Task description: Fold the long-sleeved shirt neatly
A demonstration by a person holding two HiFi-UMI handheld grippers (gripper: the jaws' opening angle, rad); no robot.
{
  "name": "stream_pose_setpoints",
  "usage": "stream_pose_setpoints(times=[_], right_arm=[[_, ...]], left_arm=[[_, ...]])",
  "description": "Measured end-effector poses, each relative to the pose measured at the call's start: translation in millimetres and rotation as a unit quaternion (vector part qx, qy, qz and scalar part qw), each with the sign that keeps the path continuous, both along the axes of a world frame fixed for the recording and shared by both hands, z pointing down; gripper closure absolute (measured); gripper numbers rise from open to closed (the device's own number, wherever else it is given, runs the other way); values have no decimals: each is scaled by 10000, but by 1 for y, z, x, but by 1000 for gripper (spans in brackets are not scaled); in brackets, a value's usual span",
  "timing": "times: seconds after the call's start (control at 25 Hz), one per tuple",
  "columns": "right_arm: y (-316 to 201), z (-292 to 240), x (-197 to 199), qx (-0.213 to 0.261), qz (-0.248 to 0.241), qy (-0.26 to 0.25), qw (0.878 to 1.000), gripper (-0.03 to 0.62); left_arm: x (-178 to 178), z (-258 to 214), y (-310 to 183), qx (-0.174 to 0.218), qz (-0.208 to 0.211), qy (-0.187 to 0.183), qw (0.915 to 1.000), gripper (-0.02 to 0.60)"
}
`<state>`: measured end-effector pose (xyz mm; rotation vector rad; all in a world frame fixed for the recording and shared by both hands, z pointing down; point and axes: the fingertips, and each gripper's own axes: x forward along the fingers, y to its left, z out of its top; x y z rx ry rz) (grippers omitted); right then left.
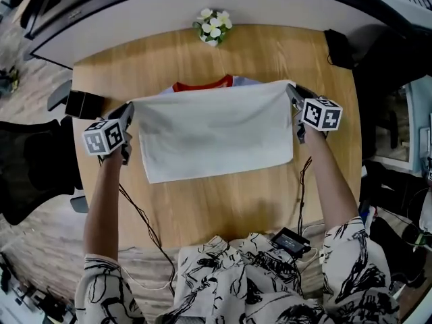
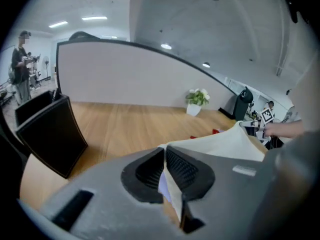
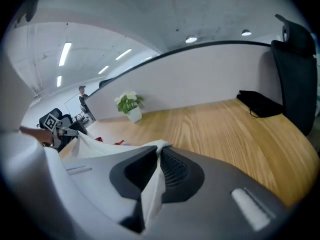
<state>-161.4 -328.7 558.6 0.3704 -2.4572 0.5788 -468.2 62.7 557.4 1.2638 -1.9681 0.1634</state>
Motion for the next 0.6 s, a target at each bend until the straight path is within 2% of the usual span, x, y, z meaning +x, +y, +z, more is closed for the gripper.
stream_pose_setpoints(times=[0.16,0.32,0.4,0.48,0.52,0.6], right_arm=[[-6,32,-9,-55,-187,550,9983,563],[-10,53,-14,-68,-331,996,9945,562],[-11,60,-16,-205,-330,1112,9930,558],[-12,61,-19,-432,-349,1097,9924,535],[-14,61,-20,-627,-334,1016,9923,528],[-21,59,-20,-1238,-169,688,9898,491]], left_arm=[[-7,33,-7,-399,30,263,9989,558],[-11,48,-10,-548,-10,512,9972,558],[-12,52,-10,-519,-95,751,9958,557],[-15,54,-10,-259,-298,1147,9926,533],[-18,53,-10,-7,-455,1406,9890,510],[-28,43,-11,684,-767,1933,9757,470]])
